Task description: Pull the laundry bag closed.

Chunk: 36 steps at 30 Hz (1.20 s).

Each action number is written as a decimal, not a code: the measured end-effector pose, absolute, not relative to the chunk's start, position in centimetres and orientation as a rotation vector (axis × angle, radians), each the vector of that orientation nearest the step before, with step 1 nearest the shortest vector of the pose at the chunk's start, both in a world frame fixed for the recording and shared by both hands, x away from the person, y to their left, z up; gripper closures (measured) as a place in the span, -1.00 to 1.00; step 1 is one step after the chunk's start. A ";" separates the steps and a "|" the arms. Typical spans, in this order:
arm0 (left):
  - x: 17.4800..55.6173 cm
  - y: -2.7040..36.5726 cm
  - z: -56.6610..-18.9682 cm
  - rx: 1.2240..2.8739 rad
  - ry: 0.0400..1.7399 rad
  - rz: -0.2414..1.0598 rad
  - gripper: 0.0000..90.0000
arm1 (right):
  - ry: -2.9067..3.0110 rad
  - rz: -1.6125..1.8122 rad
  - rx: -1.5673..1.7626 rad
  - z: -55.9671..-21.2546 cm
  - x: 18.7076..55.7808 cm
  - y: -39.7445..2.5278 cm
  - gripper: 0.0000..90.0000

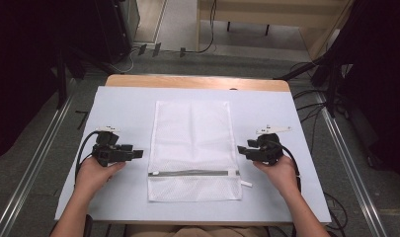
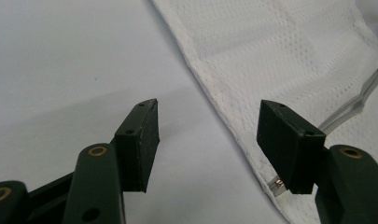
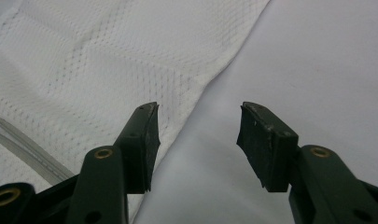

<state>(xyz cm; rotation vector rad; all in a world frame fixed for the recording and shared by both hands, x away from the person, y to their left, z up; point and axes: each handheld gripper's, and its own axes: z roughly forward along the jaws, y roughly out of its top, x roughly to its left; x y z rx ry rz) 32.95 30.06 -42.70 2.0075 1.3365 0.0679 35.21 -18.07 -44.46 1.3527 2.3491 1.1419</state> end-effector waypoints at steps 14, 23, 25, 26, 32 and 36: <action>33.0 30.1 -42.6 1.996 1.329 0.041 -0.13 | 2.347 1.098 1.327 -44.6 35.2 -18.0 0.05; 32.8 30.0 -42.3 1.970 1.317 0.014 -0.13 | 2.345 1.093 1.334 -44.6 35.2 -18.0 0.06; 32.7 30.0 -42.2 1.964 1.312 0.013 -0.13 | 2.347 1.108 1.329 -44.4 34.9 -17.8 0.06; 32.7 30.0 -42.2 1.965 1.312 0.016 -0.13 | 2.355 1.110 1.319 -44.2 34.7 -17.6 0.07; 32.3 30.0 -42.1 1.966 1.312 0.028 -0.13 | 2.394 1.142 1.263 -43.6 33.9 -16.2 0.10; 32.0 30.2 -41.9 1.967 1.305 0.039 -0.13 | 2.420 1.146 1.226 -43.4 33.5 -15.3 0.11</action>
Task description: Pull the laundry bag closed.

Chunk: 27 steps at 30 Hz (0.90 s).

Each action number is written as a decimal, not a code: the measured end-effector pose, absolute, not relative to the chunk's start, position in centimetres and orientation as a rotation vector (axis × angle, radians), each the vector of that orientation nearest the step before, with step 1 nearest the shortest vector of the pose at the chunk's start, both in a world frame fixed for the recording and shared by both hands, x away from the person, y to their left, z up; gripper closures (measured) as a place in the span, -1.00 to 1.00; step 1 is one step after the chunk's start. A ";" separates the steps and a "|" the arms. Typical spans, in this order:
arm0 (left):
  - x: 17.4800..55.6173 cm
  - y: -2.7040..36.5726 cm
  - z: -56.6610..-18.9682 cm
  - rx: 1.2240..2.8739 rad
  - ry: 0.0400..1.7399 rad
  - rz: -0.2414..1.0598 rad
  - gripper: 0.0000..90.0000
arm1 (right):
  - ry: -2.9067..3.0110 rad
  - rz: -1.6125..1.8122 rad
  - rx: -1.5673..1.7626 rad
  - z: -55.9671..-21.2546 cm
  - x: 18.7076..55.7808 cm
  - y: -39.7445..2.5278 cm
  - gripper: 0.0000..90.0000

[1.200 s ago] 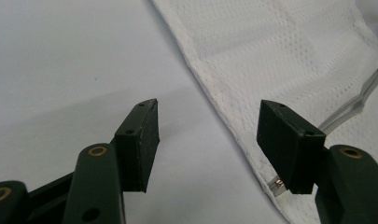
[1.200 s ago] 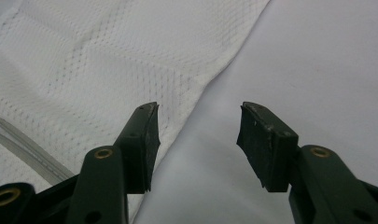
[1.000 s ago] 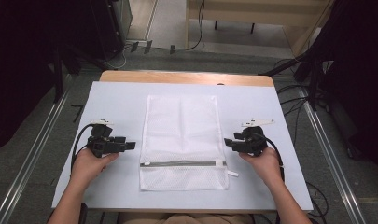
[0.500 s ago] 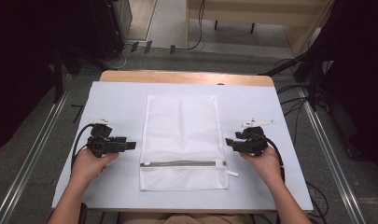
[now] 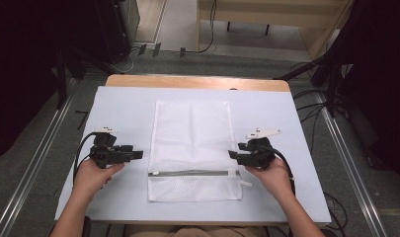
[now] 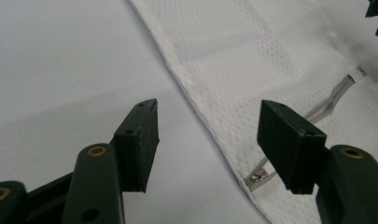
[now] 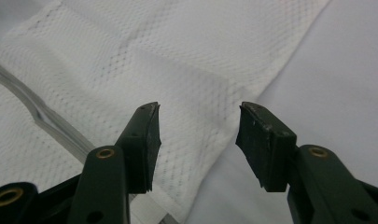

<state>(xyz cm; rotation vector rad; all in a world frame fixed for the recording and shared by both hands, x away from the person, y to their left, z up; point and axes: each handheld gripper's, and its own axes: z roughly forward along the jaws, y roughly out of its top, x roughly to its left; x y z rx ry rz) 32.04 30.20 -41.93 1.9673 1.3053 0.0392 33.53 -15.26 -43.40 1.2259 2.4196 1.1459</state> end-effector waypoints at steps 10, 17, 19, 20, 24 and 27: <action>31.3 30.7 -42.0 1.961 1.327 0.049 -0.13 | 2.451 1.162 1.156 -43.0 33.1 -13.4 0.13; 31.0 30.9 -42.0 1.967 1.332 0.057 -0.13 | 2.503 1.180 1.112 -43.0 32.7 -12.0 0.18; 31.0 30.9 -42.0 1.967 1.332 0.057 -0.13 | 2.512 1.186 1.103 -43.1 32.7 -11.7 0.19; 31.1 30.9 -42.0 1.966 1.332 0.058 -0.13 | 2.516 1.192 1.096 -43.1 32.6 -11.6 0.19; 31.2 30.8 -42.1 1.979 1.329 0.066 -0.13 | 2.539 1.195 1.088 -43.2 32.4 -11.0 0.19; 31.3 30.8 -42.1 1.977 1.329 0.064 -0.13 | 2.555 1.196 1.073 -43.3 32.2 -10.5 0.19</action>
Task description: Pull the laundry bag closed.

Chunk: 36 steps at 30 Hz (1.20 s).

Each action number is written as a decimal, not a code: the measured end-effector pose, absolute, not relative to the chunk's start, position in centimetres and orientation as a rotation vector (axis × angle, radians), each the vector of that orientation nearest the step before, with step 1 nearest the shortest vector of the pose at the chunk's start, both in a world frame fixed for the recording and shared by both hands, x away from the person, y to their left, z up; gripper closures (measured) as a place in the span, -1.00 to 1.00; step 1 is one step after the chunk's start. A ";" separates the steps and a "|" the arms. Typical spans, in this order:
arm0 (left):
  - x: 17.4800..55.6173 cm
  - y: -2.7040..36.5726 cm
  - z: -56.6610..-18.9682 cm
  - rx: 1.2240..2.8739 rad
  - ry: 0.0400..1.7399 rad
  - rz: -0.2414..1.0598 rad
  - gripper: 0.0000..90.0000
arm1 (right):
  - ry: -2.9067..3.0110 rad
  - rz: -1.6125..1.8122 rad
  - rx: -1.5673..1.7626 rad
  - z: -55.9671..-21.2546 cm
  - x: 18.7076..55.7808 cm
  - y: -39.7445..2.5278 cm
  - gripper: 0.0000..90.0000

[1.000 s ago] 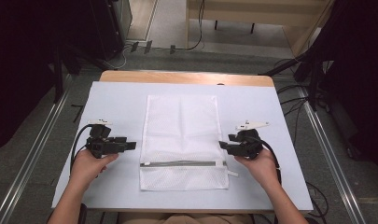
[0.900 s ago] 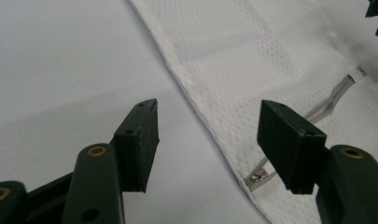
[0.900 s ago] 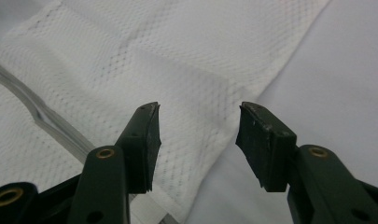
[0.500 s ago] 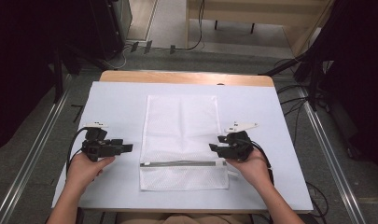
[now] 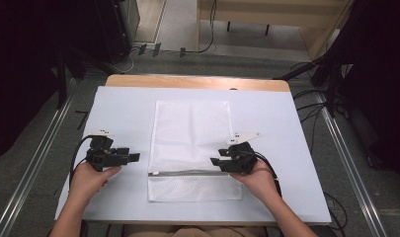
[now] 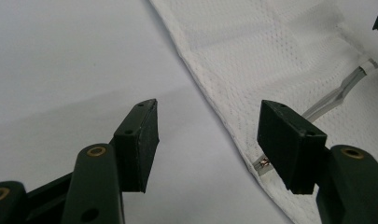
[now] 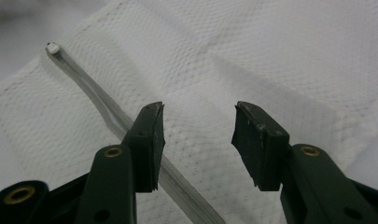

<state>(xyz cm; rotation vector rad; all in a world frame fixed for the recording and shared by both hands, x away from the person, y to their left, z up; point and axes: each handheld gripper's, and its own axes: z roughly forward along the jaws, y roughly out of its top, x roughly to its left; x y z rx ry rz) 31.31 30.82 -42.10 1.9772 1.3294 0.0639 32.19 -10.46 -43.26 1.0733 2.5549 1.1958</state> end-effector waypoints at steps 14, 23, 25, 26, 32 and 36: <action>31.5 30.6 -42.2 1.981 1.326 0.057 -0.14 | 2.613 1.226 0.968 -43.6 31.4 -8.1 0.21; 31.5 30.7 -42.1 1.981 1.322 0.057 -0.14 | 2.675 1.220 0.889 -43.9 30.9 -5.7 0.22; 31.5 30.9 -42.1 1.974 1.327 0.060 -0.14 | 2.690 1.223 0.875 -43.9 30.8 -5.1 0.23; 31.5 30.9 -42.1 1.974 1.327 0.060 -0.14 | 2.690 1.223 0.875 -43.9 30.8 -5.1 0.23; 31.5 31.0 -42.1 1.969 1.333 0.066 -0.14 | 2.725 1.236 0.826 -43.4 31.1 -3.1 0.33; 31.5 31.0 -42.1 1.970 1.332 0.066 -0.14 | 2.727 1.257 0.825 -43.0 31.2 -2.5 0.39</action>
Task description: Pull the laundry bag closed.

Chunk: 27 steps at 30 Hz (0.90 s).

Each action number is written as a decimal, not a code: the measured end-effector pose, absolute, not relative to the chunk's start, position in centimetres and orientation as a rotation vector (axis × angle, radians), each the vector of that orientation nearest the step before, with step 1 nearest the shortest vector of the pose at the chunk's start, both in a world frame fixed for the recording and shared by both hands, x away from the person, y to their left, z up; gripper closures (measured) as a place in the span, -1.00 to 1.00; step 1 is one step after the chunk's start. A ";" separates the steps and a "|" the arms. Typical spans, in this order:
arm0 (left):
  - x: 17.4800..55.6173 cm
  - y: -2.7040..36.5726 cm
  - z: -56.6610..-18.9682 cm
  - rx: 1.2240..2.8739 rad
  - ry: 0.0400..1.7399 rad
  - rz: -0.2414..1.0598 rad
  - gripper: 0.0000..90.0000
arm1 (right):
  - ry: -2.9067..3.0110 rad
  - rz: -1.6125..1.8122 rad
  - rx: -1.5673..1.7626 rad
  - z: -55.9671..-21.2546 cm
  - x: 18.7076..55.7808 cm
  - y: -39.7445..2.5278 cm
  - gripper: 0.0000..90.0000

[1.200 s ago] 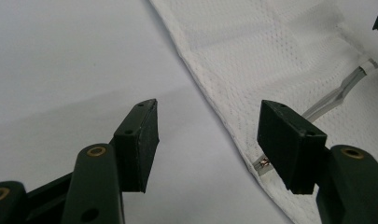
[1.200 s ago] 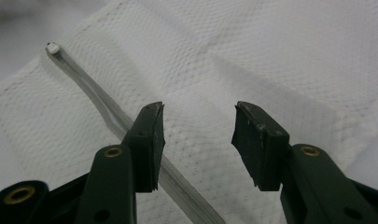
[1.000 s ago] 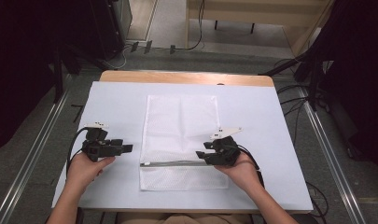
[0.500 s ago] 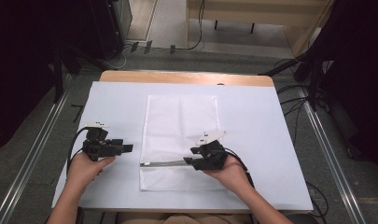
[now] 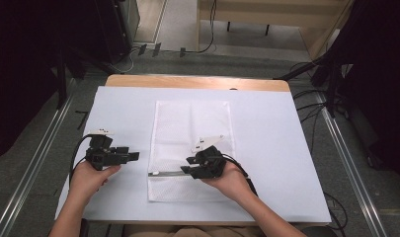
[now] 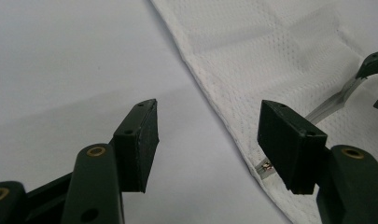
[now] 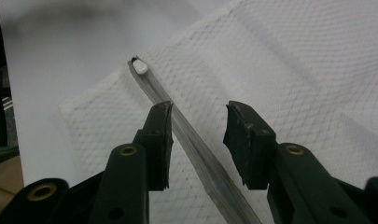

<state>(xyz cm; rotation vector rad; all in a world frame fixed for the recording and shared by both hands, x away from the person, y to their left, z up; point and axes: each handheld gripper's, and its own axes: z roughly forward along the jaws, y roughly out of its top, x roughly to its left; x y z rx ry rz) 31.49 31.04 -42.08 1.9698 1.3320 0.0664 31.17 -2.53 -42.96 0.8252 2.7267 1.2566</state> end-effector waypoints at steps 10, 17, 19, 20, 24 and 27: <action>31.5 31.2 -42.0 1.962 1.335 0.075 -0.14 | 2.739 1.283 0.802 -42.0 31.8 -1.2 0.45; 31.5 31.3 -42.0 1.956 1.337 0.074 -0.14 | 2.756 1.277 0.794 -42.4 31.9 -0.4 0.46; 31.5 31.2 -42.0 1.957 1.336 0.073 -0.14 | 2.770 1.282 0.784 -42.6 31.9 0.1 0.51; 31.5 31.2 -42.0 1.960 1.335 0.073 -0.14 | 2.777 1.279 0.788 -42.6 31.8 0.3 0.52; 31.6 31.2 -42.0 1.958 1.334 0.072 -0.14 | 2.788 1.278 0.767 -43.0 31.7 0.8 0.53; 31.6 31.2 -42.0 1.961 1.332 0.071 -0.14 | 2.802 1.272 0.755 -43.4 31.5 1.5 0.56</action>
